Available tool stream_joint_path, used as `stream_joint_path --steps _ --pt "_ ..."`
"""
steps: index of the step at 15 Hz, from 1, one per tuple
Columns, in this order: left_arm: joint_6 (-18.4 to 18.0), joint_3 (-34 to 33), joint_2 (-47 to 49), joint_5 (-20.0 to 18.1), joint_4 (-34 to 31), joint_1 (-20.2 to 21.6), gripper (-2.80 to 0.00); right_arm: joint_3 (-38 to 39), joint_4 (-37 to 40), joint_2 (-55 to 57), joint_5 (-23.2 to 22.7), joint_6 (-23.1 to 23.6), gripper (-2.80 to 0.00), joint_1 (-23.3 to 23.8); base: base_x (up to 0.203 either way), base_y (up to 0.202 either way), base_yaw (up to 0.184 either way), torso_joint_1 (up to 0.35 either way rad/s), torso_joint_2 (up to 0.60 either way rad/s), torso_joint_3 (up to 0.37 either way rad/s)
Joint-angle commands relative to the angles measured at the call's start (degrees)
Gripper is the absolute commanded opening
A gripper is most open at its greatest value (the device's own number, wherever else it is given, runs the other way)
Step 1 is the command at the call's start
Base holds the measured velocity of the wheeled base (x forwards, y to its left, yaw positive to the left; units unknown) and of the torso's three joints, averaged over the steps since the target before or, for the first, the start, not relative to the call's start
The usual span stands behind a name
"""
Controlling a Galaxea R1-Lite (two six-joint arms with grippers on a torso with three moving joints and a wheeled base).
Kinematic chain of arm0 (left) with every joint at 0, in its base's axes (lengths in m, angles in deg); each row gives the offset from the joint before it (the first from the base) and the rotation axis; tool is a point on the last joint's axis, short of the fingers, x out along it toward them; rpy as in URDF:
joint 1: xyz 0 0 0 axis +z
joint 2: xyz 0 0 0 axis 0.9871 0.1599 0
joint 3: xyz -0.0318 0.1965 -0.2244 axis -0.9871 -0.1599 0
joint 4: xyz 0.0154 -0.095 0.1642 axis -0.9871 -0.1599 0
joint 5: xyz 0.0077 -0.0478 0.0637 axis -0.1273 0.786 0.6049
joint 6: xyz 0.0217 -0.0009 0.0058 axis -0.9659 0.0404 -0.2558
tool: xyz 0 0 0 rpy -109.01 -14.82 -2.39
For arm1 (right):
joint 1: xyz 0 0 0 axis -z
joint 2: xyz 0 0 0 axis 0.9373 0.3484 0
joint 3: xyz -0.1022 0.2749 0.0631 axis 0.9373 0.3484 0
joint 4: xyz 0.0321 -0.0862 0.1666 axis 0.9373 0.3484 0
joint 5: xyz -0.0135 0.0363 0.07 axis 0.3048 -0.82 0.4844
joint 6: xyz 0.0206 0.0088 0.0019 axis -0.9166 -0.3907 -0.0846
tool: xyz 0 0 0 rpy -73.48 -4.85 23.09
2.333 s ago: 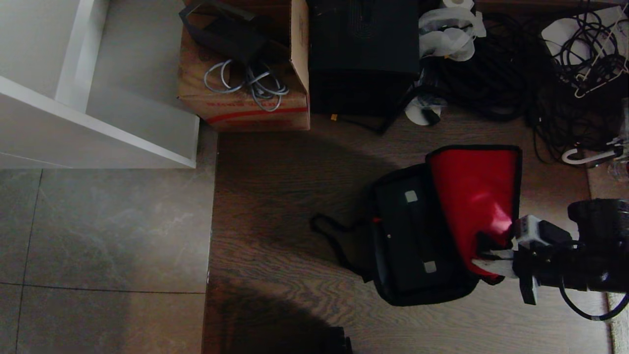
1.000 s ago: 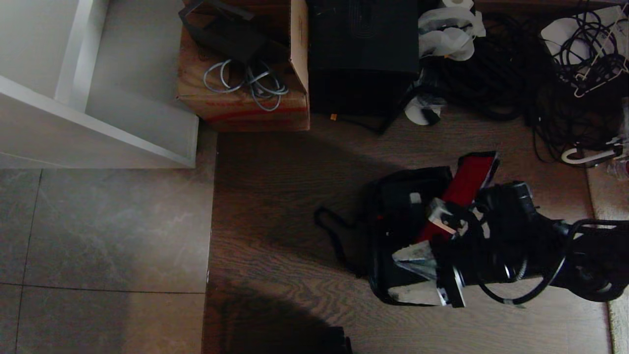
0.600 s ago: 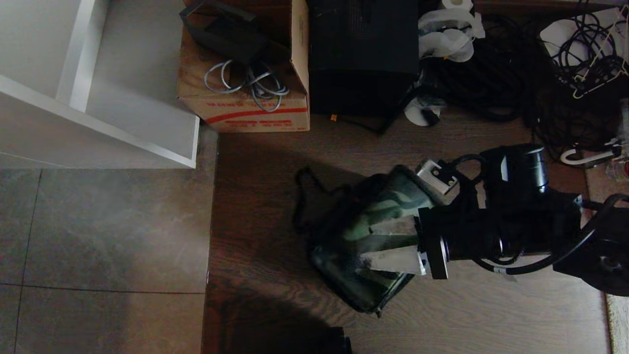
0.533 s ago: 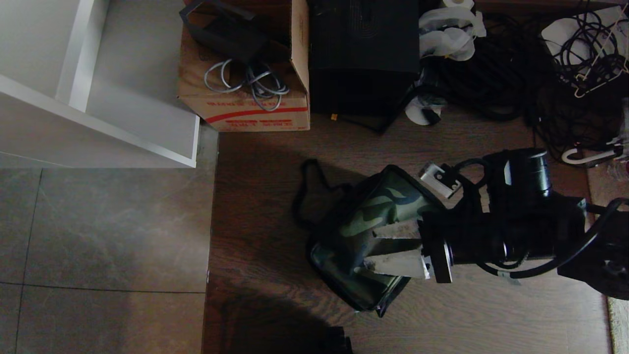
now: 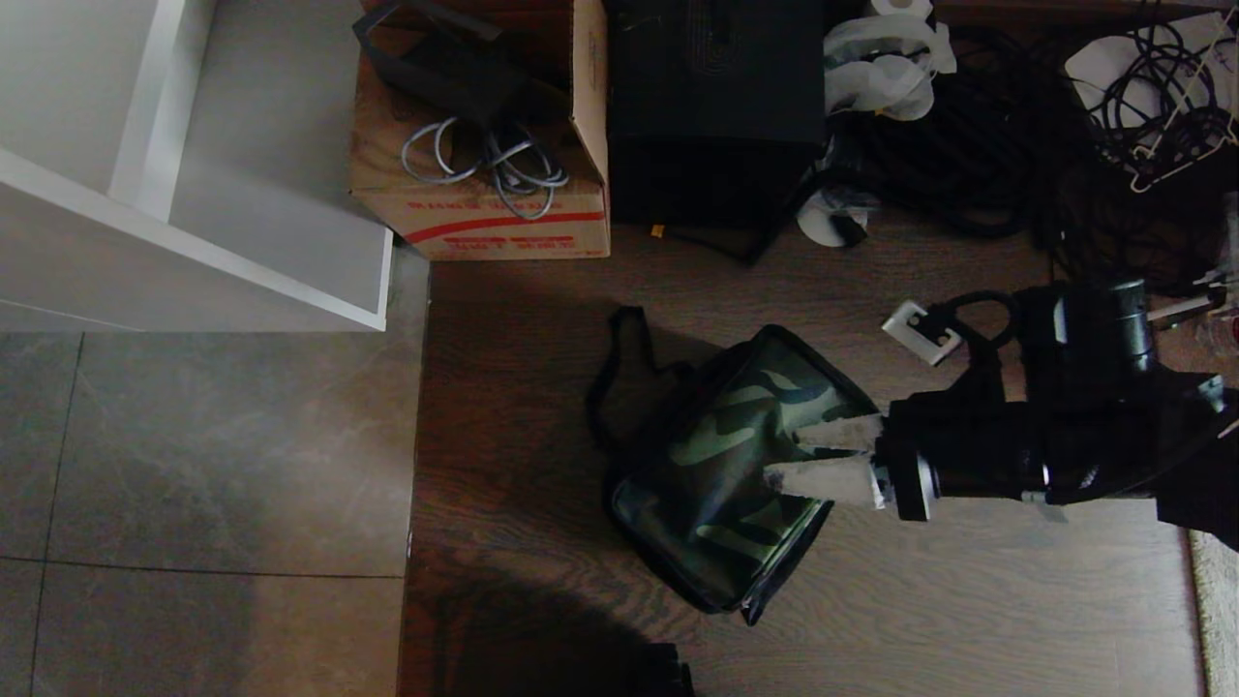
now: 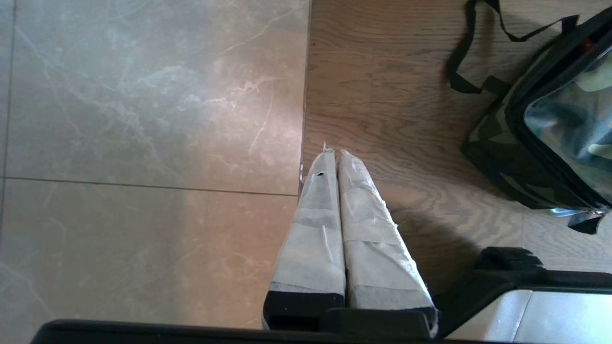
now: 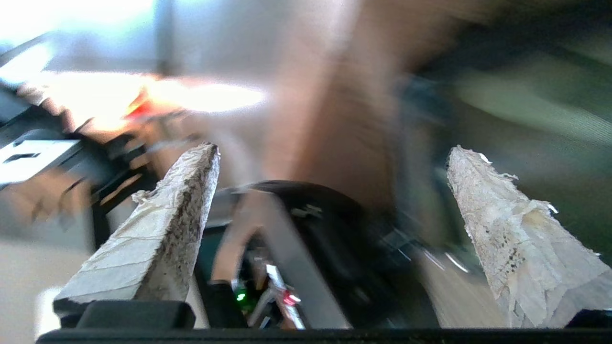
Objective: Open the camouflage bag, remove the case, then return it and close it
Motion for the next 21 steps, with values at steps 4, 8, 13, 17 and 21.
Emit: stream_joint_path --steps 4,8,13,17,21 --pt "0.0 0.0 0.0 0.0 0.0 0.0 -2.8 1.1 7.2 -2.2 5.6 -3.2 0.0 19.4 0.0 0.0 0.0 0.0 0.0 0.0" --pt "0.0 0.0 0.0 0.0 0.0 0.0 -2.8 -1.3 7.2 4.3 11.7 -5.3 0.0 26.1 0.0 0.0 0.0 0.0 0.0 0.0" --pt "0.0 0.0 0.0 0.0 0.0 0.0 -2.8 -3.4 4.4 10.1 16.7 -5.6 0.0 23.1 0.0 0.0 0.0 0.0 0.0 0.0" --pt "0.0 0.0 0.0 0.0 0.0 0.0 -2.8 -3.3 4.8 11.3 17.0 -4.9 -2.8 21.2 0.0 0.0 0.0 0.0 0.0 0.0" --pt "0.0 0.0 0.0 0.0 0.0 0.0 -2.8 -4.7 5.1 14.3 20.7 -3.9 -2.8 18.8 0.0 0.0 0.0 0.0 0.0 0.0"
